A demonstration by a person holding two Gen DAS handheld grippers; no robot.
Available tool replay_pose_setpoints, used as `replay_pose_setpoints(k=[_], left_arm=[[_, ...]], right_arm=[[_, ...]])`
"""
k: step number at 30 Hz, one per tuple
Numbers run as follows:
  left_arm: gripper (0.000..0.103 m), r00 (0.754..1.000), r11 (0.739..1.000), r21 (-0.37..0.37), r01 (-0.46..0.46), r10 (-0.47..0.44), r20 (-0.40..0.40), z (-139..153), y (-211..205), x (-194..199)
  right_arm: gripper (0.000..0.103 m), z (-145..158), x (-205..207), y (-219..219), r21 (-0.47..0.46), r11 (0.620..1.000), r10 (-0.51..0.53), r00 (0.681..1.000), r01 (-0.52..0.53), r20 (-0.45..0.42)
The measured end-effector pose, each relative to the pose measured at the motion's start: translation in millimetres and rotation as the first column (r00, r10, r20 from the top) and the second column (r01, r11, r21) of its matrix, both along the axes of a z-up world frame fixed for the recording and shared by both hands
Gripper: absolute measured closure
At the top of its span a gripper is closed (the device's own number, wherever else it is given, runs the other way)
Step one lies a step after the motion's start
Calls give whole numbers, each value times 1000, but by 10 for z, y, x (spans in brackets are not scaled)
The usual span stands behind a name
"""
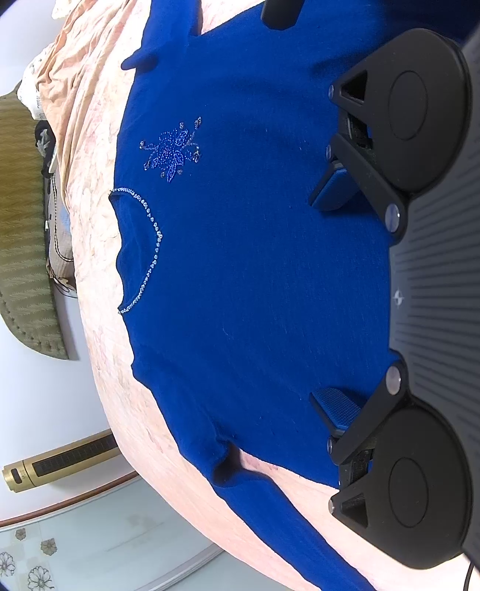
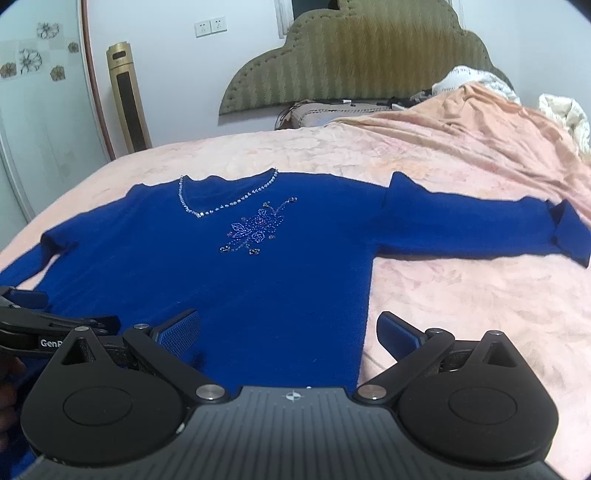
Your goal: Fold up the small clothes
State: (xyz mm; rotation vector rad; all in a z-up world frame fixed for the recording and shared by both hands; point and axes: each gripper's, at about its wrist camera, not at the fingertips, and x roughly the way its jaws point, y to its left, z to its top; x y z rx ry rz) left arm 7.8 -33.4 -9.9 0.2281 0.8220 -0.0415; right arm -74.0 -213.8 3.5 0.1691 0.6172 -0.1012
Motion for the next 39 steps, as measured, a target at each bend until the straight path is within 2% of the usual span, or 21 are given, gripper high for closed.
replay_pose_setpoints(k=[5, 13, 16, 20, 24, 28, 33, 35, 37, 39], left_arm=[[0, 1000, 1000, -1, 5, -5, -6, 0, -35, 9], [0, 998, 998, -25, 56, -57, -15, 30, -162, -3], [0, 996, 996, -27, 83, -84, -15, 35, -220, -14], [0, 995, 994, -22, 103, -103, -17, 26, -274, -7], [0, 993, 993, -21, 115, -115, -24, 25, -308, 7], [0, 990, 991, -28, 133, -134, -32, 17, -376, 3], [0, 987, 987, 9, 160, -160, -30, -7, -482, -15], [0, 986, 986, 23, 166, -165, -23, -4, -497, -22], [0, 986, 986, 33, 165, -164, -19, -2, -499, -9], [0, 987, 986, 30, 162, -161, -21, -6, -486, 2]], right_arm=[[0, -30, 7, -60, 38, 999, -7, 1000, 7, -11], [0, -38, 29, -184, 26, 1000, -13, 1000, 14, -18], [0, 28, 2, -334, -27, 999, -27, 1000, 27, -5], [1, 84, -47, -679, -175, 974, -139, 990, 142, 25], [8, 56, -26, -1301, -240, 932, -275, 961, 272, 20], [11, -30, 92, -1929, -268, 878, -407, 913, 396, 18], [8, -309, 309, -2511, -289, 823, -507, 862, 489, 17], [8, -376, 389, -2621, -276, 827, -507, 862, 490, 12], [12, -401, 435, -2680, -239, 834, -508, 861, 498, 19], [29, -366, 448, -2765, -195, 831, -529, 849, 522, 18]])
